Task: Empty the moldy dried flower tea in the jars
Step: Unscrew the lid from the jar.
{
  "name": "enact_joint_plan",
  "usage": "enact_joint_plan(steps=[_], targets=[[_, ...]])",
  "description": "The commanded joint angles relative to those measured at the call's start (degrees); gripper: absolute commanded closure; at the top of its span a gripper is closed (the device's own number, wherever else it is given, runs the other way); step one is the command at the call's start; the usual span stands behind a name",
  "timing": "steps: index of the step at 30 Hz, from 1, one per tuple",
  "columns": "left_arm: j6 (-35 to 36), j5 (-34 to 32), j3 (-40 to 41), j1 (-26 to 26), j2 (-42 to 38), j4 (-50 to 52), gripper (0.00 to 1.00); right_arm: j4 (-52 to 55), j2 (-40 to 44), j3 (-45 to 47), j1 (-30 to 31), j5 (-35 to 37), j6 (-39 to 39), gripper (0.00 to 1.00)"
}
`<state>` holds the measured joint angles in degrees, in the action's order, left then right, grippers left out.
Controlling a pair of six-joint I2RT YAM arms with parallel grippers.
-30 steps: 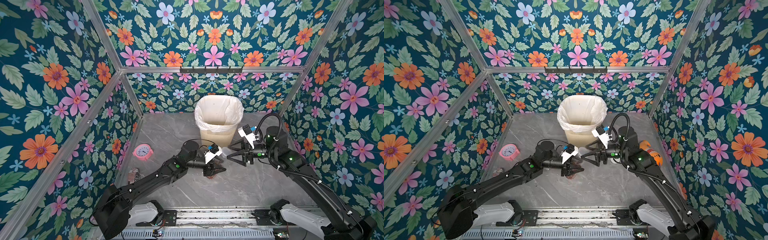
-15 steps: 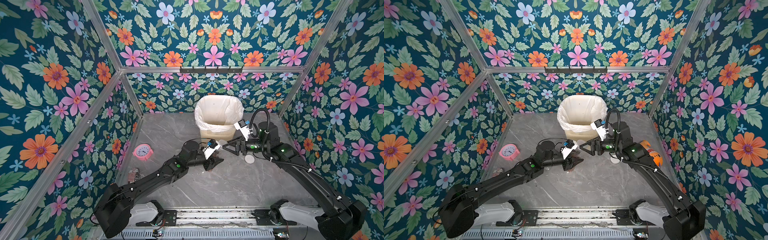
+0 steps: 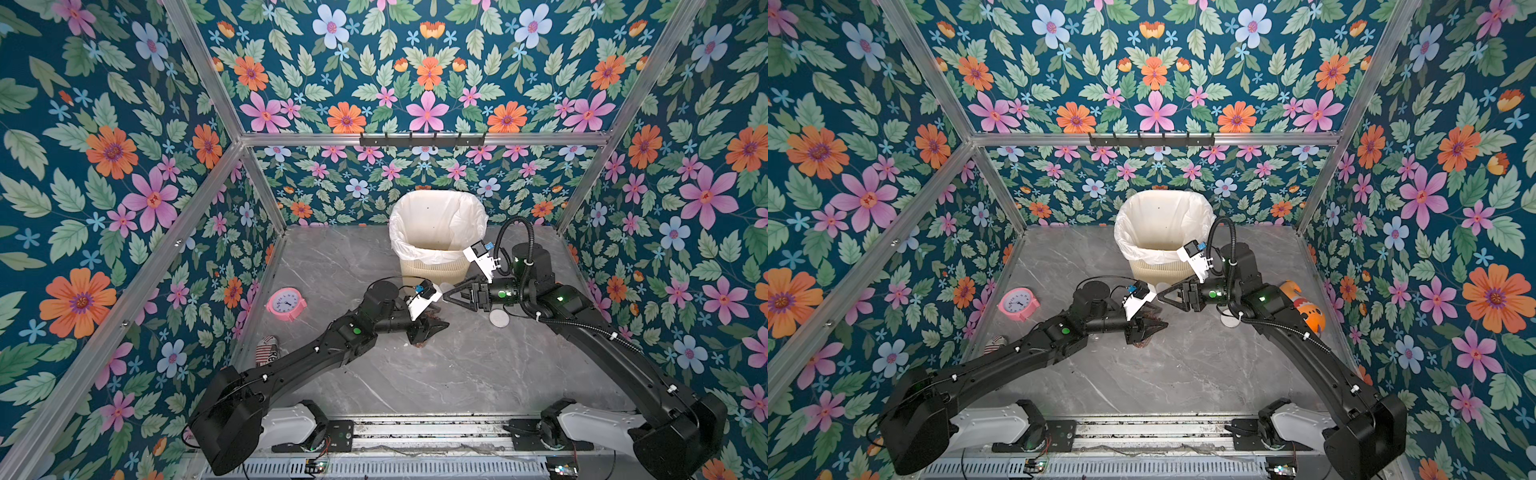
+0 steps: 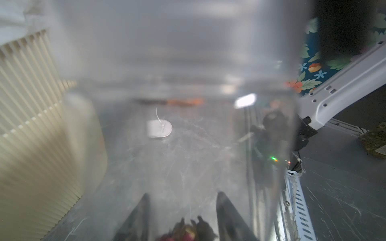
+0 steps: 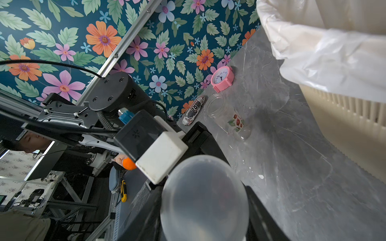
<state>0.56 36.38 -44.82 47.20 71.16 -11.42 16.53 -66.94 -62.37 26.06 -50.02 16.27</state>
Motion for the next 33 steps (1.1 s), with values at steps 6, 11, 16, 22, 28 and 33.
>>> enact_joint_plan(steps=[6,11,16,22,28,33], targets=[[-1.0,16.3,-0.5,-0.9,-0.9,-4.8,0.75,-0.4,5.9,4.2,-0.1,-7.2,-10.7,0.54],[-3.2,24.6,-3.1,-1.4,1.3,-2.4,0.75,-0.2,7.6,6.3,-0.1,-12.3,-15.5,0.56],[-2.6,29.6,-5.2,-2.1,2.6,2.1,0.76,2.9,10.0,7.9,-0.1,-14.8,-23.1,0.57],[1.5,22.3,-5.6,-2.3,2.0,4.9,0.77,-2.6,10.9,8.9,-0.1,-13.8,-17.6,0.24],[5.9,5.3,-4.4,-1.2,0.9,4.9,0.79,-5.5,7.8,4.1,-0.1,-2.7,-6.5,0.10],[6.5,-4.2,-3.1,0.0,0.1,2.8,0.79,-2.6,3.7,0.4,-0.1,0.7,-3.8,0.15]])
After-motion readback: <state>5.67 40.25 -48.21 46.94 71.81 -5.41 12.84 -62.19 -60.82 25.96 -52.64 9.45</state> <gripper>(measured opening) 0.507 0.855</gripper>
